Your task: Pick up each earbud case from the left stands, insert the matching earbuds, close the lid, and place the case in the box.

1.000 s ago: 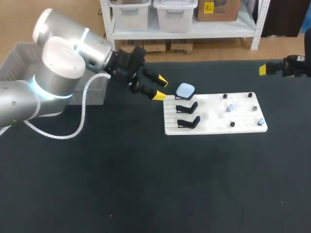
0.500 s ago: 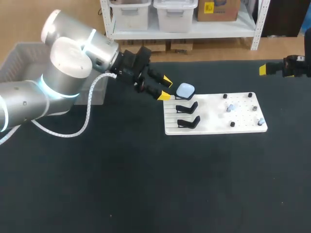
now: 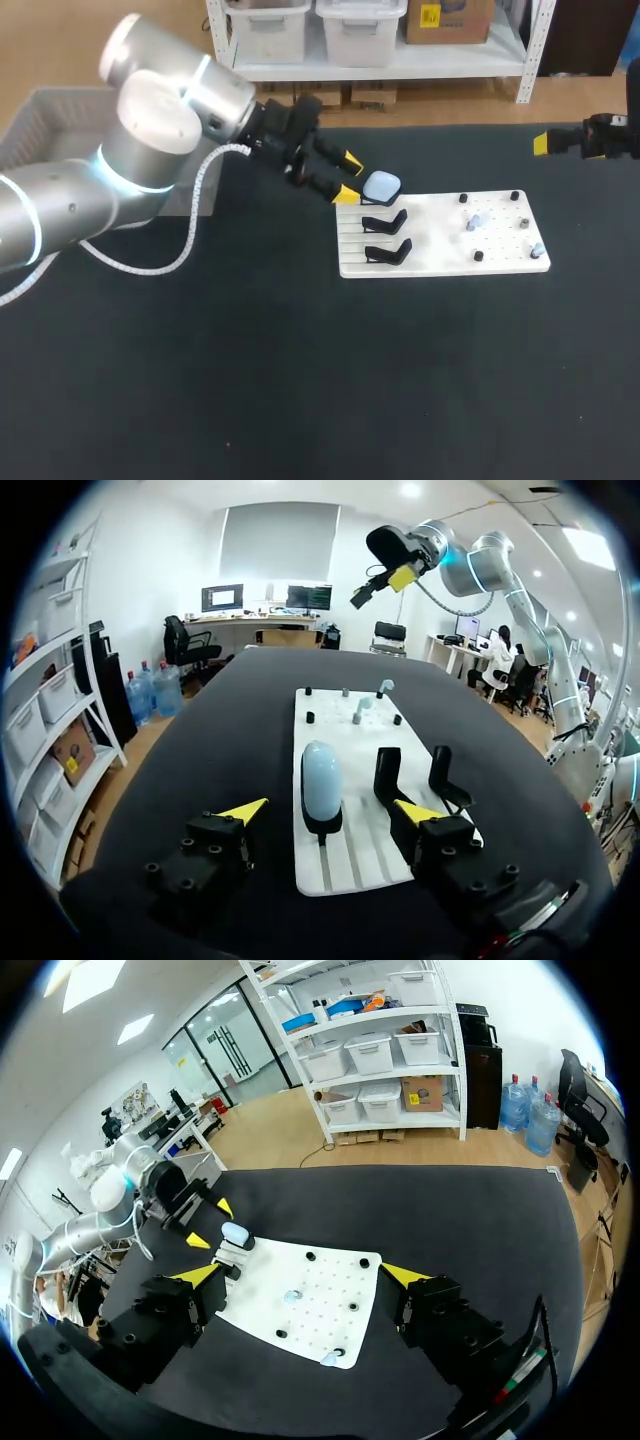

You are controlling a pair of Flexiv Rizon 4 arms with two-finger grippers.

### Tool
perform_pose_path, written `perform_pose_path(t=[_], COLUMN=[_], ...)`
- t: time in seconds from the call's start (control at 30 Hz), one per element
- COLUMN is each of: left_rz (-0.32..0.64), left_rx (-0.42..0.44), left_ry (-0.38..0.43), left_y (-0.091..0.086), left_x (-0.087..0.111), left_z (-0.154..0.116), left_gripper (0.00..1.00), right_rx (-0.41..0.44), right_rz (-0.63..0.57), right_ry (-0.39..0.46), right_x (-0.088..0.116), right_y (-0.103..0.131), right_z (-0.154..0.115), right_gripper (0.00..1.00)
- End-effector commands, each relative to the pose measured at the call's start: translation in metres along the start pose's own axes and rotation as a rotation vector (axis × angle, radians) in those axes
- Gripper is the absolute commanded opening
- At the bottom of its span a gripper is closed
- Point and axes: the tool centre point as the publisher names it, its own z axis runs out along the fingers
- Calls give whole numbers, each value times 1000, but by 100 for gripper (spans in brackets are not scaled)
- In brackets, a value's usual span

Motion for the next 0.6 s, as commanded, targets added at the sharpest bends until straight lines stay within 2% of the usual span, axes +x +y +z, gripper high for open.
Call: perform_pose_path(t=[0.03, 0.2, 0.6], left_rz=[-3, -12, -18], left_rx=[28, 42, 52], left_ry=[5, -6, -18], left_y=[10, 10, 11], left_x=[0, 1, 0], left_z=[6, 11, 21], left_gripper=[77, 74, 76], right_rx=[0, 0, 0], right_rz=[0, 0, 0], right_ry=[0, 0, 0], right_x=[0, 0, 0], right_y=[0, 0, 0], right_z=[0, 0, 0], right_gripper=[100, 100, 100])
